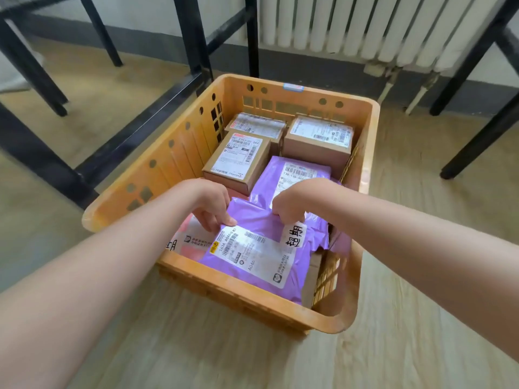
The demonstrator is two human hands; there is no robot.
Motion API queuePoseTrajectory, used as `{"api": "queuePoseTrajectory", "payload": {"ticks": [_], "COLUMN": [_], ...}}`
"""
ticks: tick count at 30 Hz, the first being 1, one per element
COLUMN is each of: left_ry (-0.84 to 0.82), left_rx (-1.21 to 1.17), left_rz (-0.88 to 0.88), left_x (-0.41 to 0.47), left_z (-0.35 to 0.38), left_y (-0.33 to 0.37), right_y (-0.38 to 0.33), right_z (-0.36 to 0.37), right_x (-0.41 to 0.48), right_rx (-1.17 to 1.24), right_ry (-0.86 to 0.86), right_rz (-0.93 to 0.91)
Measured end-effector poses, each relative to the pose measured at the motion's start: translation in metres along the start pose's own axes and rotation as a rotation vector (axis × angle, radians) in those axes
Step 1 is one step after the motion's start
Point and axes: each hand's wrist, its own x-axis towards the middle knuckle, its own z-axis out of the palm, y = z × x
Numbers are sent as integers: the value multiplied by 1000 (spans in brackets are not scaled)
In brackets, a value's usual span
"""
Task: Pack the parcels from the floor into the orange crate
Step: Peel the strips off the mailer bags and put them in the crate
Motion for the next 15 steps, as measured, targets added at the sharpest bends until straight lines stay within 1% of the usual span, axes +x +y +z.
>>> {"api": "queuePoseTrajectory", "payload": {"ticks": [4, 6, 8, 12, 15], "left_ry": [-52, -66, -85, -115, -96], "left_rx": [27, 16, 7, -16, -18], "left_rz": [-14, -11, -11, -21, -37], "left_x": [7, 11, 14, 14, 15], "left_z": [6, 9, 10, 10, 16], "left_y": [3, 3, 2, 1, 2], "right_y": [5, 6, 6, 7, 10], "right_z": [-11, -11, -8, 3, 9], "right_x": [-5, -9, -11, -8, -10], "right_rx": [-94, -74, -54, 15, 27], "right_ry": [-123, -178, -176, -33, 196], "right_rz": [-21, -23, -18, -1, 45]}}
